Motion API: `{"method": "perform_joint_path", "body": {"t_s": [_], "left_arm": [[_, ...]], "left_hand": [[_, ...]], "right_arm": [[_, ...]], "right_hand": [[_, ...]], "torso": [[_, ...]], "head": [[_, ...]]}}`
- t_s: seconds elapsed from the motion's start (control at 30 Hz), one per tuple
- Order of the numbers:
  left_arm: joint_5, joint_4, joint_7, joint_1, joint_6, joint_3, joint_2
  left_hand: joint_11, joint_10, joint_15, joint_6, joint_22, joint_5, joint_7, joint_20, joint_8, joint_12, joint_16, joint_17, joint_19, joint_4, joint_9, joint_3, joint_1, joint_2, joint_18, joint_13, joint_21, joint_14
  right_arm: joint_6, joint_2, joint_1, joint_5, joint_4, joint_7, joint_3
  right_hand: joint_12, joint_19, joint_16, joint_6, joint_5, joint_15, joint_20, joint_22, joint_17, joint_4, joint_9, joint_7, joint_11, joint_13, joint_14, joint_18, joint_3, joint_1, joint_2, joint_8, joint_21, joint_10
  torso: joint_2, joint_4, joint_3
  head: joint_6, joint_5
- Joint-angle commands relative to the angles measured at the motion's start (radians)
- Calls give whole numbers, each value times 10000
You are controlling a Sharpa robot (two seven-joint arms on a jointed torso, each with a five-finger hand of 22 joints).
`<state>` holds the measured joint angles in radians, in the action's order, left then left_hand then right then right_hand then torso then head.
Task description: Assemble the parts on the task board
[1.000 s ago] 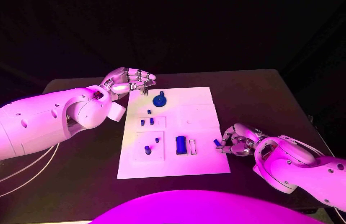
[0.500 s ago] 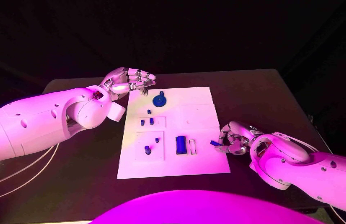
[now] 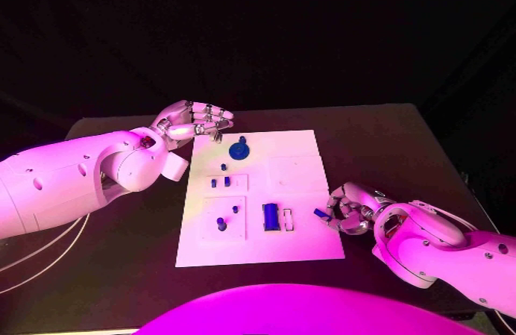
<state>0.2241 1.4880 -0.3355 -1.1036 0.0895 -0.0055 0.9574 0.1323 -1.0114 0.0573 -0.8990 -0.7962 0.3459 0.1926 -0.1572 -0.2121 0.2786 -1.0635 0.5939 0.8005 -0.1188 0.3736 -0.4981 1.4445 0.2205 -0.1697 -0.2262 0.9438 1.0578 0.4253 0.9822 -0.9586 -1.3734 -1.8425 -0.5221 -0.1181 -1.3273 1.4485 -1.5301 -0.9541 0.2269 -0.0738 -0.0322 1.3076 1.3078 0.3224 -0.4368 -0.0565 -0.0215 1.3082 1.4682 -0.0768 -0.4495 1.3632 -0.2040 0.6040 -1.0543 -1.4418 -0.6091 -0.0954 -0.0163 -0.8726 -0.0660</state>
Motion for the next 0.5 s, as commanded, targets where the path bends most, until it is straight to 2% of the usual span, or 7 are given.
{"method": "perform_joint_path", "body": {"t_s": [0.03, 0.27, 0.5], "left_arm": [[39, 5, -84, -3, -75, 4, -32], [120, 5, -42, -4, -38, 4, -48], [127, 5, -22, -4, -75, 4, -62]], "left_hand": [[-20, 74, 10, 78, 13, 34, 1, -30, -45, 68, -52, -17, 12, -48, -7, -37, -45, -85, -133, -10, -47, -62], [-19, 84, 10, 83, 13, 34, 3, -30, -48, 75, -60, -20, 15, -44, -8, -49, -36, -92, -134, -12, -50, -63], [-22, 82, 7, 82, 12, 34, 2, -28, -53, 84, -66, -22, 20, -34, -7, -57, -21, -96, -136, -15, -48, -60]], "right_arm": [[291, -59, -108, 1072, -170, -59, 9], [334, -361, -222, 1708, -235, -182, 8], [182, -795, -226, 2332, -102, -210, -13]], "right_hand": [[-29, 27, -55, 90, 16, -58, 21, 1125, 1803, -1219, -68, 18, 27, 755, 855, -71, -1356, -263, 79, 51, 10, -60], [-74, 45, -74, 104, 47, -56, 19, 1153, 1848, -1278, -111, 16, 29, 791, 865, -63, -1491, -469, 65, 78, -39, -93], [-120, 57, -81, 64, 4, -55, 17, 1176, 1861, -1263, -157, 24, 26, 827, 868, -59, -1497, -874, -23, 111, -55, -124]], "torso": [[4, 0, 0], [-2, 8, 1], [-1, -15, -2]], "head": [[0, 6], [0, 4], [0, 0]]}}
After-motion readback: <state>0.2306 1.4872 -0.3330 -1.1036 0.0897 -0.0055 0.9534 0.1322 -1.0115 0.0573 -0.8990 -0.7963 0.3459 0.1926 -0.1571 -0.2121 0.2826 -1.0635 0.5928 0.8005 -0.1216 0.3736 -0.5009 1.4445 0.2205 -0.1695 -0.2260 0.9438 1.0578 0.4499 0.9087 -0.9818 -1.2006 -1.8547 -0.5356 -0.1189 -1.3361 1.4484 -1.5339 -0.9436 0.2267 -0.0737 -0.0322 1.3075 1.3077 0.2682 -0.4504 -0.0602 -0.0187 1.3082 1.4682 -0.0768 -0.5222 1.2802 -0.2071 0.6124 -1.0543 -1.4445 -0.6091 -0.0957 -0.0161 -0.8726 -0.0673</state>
